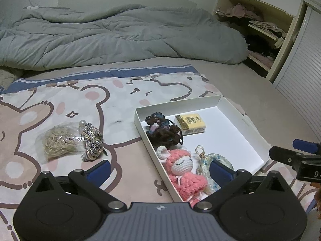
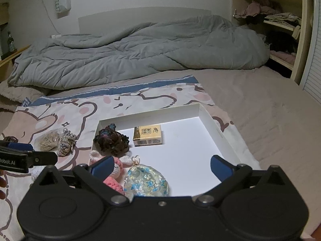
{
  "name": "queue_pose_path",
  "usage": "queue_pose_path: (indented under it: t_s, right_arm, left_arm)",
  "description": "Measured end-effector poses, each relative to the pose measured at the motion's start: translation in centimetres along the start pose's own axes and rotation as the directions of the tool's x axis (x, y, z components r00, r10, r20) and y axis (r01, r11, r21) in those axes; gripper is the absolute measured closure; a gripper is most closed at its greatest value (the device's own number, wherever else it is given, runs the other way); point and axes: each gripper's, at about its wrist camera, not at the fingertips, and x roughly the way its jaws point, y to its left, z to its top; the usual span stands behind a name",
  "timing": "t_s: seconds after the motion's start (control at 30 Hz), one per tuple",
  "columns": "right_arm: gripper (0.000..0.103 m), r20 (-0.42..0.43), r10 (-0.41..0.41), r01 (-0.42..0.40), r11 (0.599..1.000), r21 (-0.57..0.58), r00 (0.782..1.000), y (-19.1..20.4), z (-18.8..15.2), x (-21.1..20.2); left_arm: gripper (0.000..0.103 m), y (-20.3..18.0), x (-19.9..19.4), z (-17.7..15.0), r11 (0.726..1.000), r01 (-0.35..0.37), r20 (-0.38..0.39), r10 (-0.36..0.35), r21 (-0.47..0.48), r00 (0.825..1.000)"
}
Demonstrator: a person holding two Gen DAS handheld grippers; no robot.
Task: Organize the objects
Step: 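Open both tools and withdraw them from the box, then move left tool toward the dark claw clip while right tool approaches the white lace bundle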
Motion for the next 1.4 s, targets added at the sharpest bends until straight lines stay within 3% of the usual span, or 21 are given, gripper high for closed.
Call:
queue_pose_path:
  t_s: [0.57, 1.23, 1.4]
  right_arm:
    - [0.0, -0.002, 0.025, -0.025, 1.0, -0.017, 1.0, 3.3, 0.6, 0.9]
    - [0.0, -0.024, 0.173, -0.175, 0.976, -0.128, 0.985, 13.4, 1.2, 3.6]
    - [0.0, -0.034, 0.209, -0.212, 0.966, -0.15, 0.977, 15.7, 1.0, 4.1]
  left_arm:
    - [0.0, 5.0, -2.6, 0.1, 0.997, -0.072, 0.034, 0.073, -0.038, 0.997]
    - [0.0, 16.2, -6.8, -0.2, 0.97, -0.189, 0.085, 0.204, -0.153, 0.975]
    - [0.0, 18.7, -7.7, -0.3, 0.959, -0.233, 0.1, 0.251, -0.162, 0.963]
